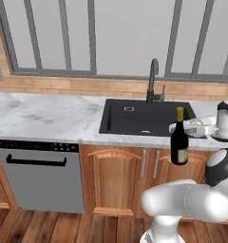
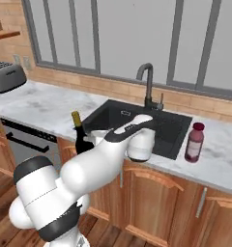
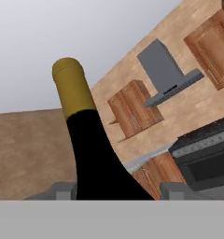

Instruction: There is a wine glass and glass cup on the dining counter. Place the wine bottle next to the wine glass and the juice bottle next to the glass cup.

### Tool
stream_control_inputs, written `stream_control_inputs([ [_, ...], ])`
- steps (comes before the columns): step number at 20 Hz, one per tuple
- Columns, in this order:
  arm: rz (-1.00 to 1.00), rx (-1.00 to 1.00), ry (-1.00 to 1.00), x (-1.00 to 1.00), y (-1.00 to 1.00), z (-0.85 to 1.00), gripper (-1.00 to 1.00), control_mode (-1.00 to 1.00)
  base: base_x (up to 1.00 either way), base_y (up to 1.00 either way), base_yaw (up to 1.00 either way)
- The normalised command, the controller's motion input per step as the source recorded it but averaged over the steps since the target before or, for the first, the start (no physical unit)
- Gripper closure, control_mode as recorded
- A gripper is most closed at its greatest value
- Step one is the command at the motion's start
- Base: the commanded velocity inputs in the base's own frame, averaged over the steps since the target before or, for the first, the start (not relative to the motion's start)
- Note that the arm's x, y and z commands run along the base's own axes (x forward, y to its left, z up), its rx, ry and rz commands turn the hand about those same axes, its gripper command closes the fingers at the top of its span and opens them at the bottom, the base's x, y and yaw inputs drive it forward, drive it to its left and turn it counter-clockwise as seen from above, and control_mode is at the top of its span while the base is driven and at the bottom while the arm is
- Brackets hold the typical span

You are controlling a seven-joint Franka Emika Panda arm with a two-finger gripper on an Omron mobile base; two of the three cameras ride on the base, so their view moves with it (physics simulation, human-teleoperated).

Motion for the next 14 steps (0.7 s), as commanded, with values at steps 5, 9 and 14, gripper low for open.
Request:
stream_control_inputs([
  [5, 0.00, 0.00, 0.00, 0.00, 0.00, 0.00, 1.00, 1.00, -0.17, 0.58, 0.64],
  [9, 0.00, 0.00, 0.00, 0.00, 0.00, 0.00, 1.00, 1.00, -0.12, 0.54, 0.66],
  [14, 0.00, 0.00, 0.00, 0.00, 0.00, 0.00, 1.00, 1.00, -0.11, 0.45, 0.71],
])
